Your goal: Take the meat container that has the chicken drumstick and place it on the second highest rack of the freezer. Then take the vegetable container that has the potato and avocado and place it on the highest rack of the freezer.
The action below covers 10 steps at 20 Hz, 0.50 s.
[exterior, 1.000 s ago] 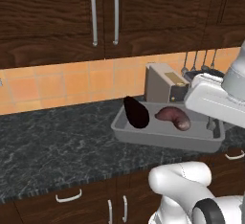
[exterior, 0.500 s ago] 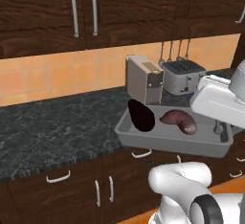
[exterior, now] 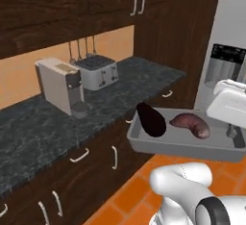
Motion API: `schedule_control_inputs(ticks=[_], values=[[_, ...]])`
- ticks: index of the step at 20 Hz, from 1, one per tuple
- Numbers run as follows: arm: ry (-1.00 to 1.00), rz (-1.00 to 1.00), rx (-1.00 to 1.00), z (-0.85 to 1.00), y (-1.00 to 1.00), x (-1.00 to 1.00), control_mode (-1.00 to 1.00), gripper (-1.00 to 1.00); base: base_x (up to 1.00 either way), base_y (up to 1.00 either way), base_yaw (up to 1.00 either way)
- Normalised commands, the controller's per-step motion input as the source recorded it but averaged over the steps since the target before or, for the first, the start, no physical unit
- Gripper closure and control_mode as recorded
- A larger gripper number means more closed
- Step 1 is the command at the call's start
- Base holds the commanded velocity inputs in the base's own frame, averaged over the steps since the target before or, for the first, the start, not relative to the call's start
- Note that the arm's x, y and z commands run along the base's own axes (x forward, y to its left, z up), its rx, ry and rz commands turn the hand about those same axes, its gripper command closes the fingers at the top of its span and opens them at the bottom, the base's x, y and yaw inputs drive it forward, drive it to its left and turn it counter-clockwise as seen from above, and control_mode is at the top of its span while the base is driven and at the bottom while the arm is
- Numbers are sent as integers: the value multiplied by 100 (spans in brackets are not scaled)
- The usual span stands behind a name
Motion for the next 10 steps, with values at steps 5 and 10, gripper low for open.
schedule_control_inputs(ticks=[5, 10], values=[[0, 0, 0, 0, 0, 0, 100, 100, 0, -32, -86], [0, 0, 0, 0, 0, 0, 100, 100, 0, -60, -77]])
